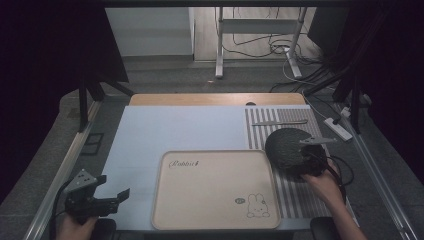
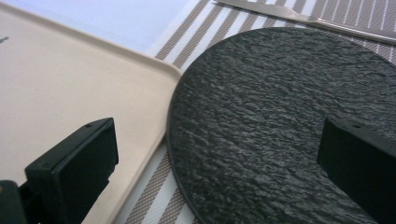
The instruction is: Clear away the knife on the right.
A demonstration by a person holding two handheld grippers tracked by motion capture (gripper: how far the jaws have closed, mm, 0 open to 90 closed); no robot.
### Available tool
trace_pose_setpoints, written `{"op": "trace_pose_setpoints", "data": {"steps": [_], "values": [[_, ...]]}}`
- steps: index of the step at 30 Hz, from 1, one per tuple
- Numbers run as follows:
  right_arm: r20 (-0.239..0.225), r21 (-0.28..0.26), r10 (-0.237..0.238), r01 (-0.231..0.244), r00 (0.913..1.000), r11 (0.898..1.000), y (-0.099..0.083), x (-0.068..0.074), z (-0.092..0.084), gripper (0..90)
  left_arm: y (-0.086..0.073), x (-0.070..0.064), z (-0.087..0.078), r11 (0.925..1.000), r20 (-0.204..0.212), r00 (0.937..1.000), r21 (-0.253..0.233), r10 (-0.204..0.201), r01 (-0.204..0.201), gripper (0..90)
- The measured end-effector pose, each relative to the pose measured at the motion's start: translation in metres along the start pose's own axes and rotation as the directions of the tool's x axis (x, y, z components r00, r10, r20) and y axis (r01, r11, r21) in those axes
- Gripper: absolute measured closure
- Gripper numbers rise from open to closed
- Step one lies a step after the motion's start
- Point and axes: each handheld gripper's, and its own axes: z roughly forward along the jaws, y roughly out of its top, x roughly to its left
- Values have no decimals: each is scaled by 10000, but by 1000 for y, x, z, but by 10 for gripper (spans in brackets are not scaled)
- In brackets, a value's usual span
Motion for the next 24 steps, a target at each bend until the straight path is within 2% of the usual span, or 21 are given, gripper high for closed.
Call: {"op": "trace_pose_setpoints", "data": {"steps": [6, 16, 21, 24], "values": [[36, 140, 456, -456, 9990, 9989, 5, -6, 7, 0, 0, 0, 0, 10000, 1, 10000, 8, 9, -9, 40], [428, 369, 172, -188, 9989, 9991, 12, -12, 18, 0, 0, 0, 0, 10000, 23, 10000, 17, -26, 26, 40], [443, 485, 249, -271, 9987, 9985, 14, -16, 21, 0, 0, 0, 0, 10000, 28, 10000, 17, -13, 13, 40], [298, 556, 315, -331, 9991, 9979, 17, -20, 24, 0, 0, 0, 0, 10000, 30, 10000, 14, -4, 4, 40]]}}
